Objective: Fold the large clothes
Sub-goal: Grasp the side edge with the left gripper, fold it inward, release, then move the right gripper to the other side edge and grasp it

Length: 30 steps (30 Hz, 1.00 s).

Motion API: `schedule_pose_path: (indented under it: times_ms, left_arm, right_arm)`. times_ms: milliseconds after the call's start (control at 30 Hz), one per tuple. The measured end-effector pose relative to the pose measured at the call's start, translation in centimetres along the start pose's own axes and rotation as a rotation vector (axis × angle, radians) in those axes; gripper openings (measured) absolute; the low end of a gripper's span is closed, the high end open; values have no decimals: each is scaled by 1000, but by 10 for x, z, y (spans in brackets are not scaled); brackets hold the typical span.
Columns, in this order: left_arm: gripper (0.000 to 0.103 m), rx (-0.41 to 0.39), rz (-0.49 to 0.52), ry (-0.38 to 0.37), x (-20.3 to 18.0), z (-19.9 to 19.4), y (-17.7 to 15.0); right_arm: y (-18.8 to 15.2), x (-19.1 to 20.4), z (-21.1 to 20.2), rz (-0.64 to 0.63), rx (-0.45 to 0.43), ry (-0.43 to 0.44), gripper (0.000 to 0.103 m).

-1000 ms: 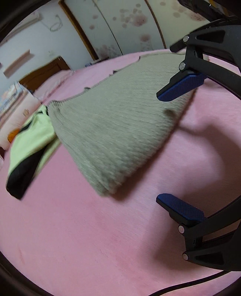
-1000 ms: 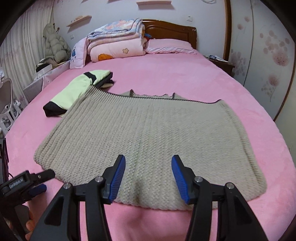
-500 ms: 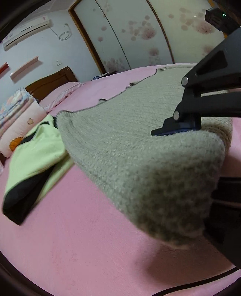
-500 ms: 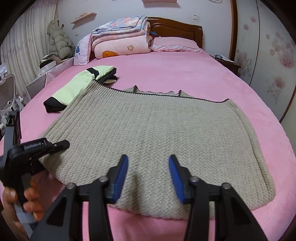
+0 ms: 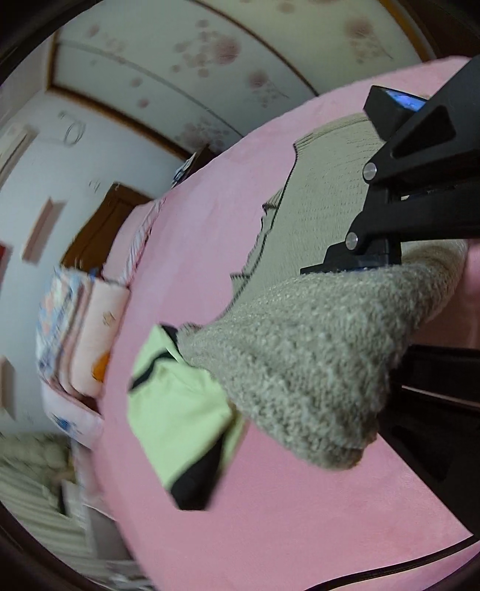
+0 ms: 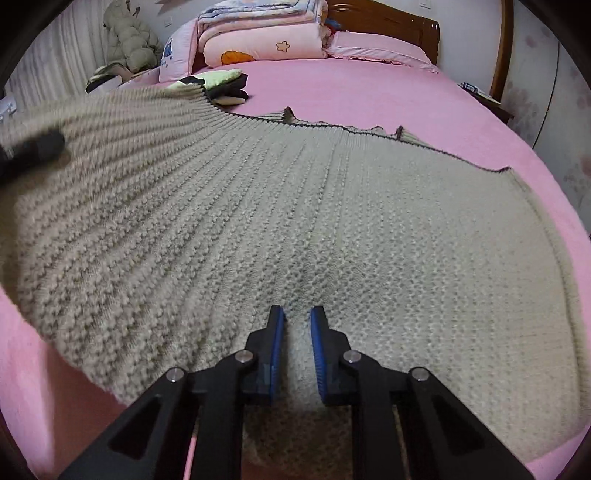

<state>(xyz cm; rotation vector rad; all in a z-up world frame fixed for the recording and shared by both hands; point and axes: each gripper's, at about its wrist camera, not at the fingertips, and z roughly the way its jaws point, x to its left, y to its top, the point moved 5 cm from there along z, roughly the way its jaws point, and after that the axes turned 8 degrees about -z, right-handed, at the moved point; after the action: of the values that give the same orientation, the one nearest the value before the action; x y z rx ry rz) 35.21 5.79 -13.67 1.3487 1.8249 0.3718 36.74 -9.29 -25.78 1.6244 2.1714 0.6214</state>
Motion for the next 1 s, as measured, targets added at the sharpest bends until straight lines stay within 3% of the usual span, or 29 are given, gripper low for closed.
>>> schedule_pose_path:
  times_ms: [233,467,600,667,733,800,833,900,1000]
  left_arm:
    - [10,-24,149,-66,-78,-6,1]
    - [10,28,313,-159,-180,15,-40]
    - [11,117,424,-188,-225,43,-95]
    - [12,216,538,-156,-235,70,-138]
    - [17,311,646,-81,-237,95,-178]
    - [29,278,751,-20,-236,101,-198]
    - [36,259,778,-33,-237,96,-201]
    - [71,288,764,-113,-237,82,-198]
    - [72,280,693,-215,-231,47,-177]
  right_arm:
    - [1,-25,-30,63,-20,108,15]
    - [-22,-110,-113,162,-159,-85,15]
    - [-57,-165,-141,263,-164,-179,15]
    - [-75,-183,-145,305,-143,-194,15]
    - [-91,-195,-143,328,-112,-210,15]
    - [-103,-203,-141,346,-75,-214,15]
    - [-108,-205,-140,357,-64,-206,15]
    - [-111,-206,-144,377,-63,-181,16]
    - [-108,-208,-151,396,-88,-155,27]
